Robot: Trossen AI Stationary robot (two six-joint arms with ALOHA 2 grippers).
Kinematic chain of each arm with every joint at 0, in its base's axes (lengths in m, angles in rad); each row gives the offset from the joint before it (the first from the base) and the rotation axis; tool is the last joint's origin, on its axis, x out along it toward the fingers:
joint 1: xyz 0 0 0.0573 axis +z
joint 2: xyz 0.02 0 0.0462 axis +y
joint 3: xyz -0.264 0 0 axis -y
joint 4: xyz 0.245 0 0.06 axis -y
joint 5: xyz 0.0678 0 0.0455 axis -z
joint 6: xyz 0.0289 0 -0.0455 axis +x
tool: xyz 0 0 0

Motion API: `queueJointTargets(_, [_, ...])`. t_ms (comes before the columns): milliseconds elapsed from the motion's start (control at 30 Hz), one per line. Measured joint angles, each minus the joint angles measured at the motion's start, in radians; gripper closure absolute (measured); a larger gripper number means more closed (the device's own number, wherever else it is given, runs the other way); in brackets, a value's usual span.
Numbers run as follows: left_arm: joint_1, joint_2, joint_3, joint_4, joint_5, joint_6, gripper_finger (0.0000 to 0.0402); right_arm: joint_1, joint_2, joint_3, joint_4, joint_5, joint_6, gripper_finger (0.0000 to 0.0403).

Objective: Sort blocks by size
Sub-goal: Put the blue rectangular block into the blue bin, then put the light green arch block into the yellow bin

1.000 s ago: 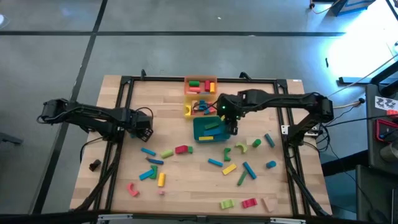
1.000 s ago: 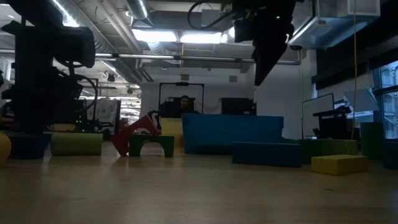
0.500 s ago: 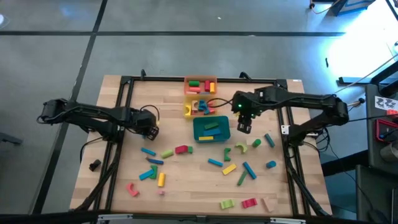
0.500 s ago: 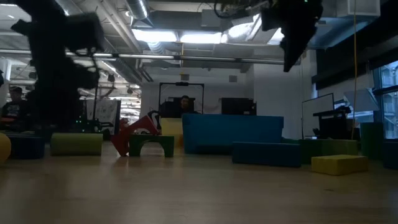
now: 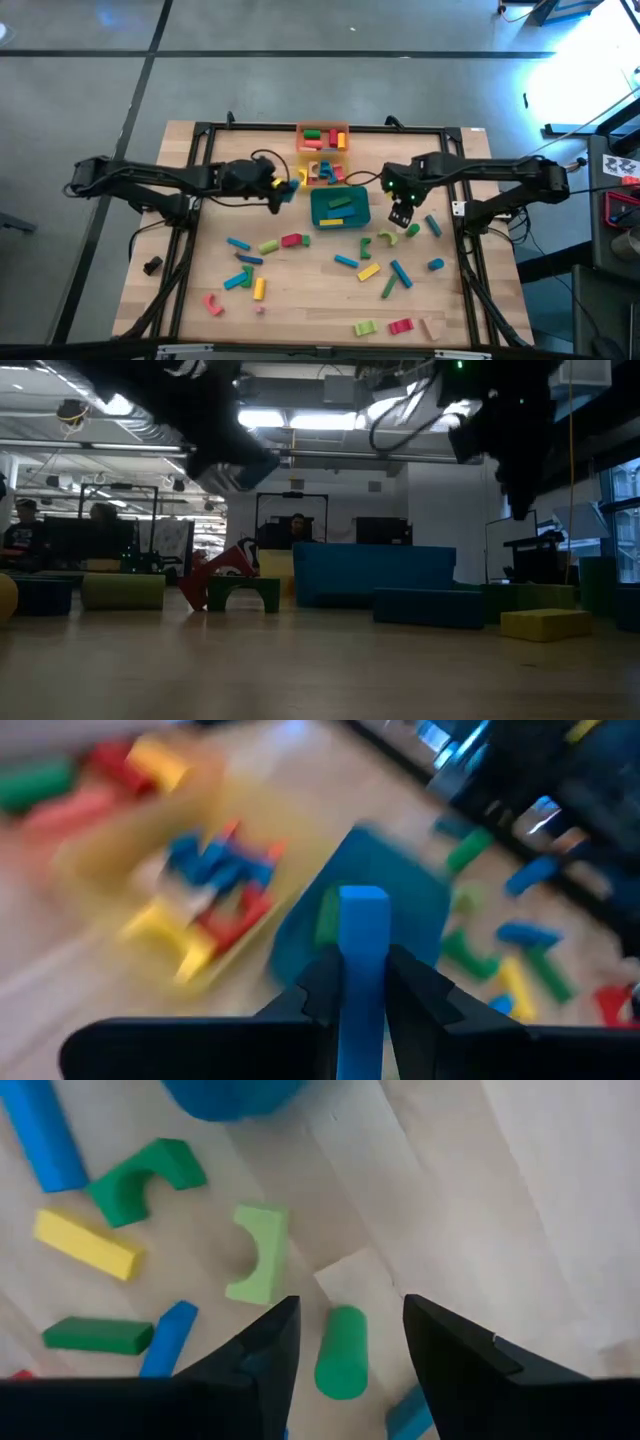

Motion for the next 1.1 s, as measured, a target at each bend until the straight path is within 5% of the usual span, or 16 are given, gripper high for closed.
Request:
queueJointTargets(400, [-0.003, 0.368, -0.001, 0.578, 0.001, 0.150, 0.0332, 0.024, 0.001, -0.128, 0.184, 0.003, 0.040, 0.0223])
queueJointTargets(533, [-0.003, 0.450, 0.005, 0.620, 0.003, 0.187, 0.0318, 0.094, 0.001, -0.129, 0.207, 0.012, 0.090, 0.0223])
queueJointTargets(767, [-0.003, 0.564, 0.058, 0.620, 0.004, 0.218, 0.0262, 0.252, 0.006, -0.129, 0.225, 0.188, 0.260, 0.0224])
queueJointTargets(1100, [-0.002, 0.497, 0.077, 0.622, 0.004, 0.370, 0.0229, 0.379, 0.089, -0.129, 0.280, 0.237, 0.349, 0.0224])
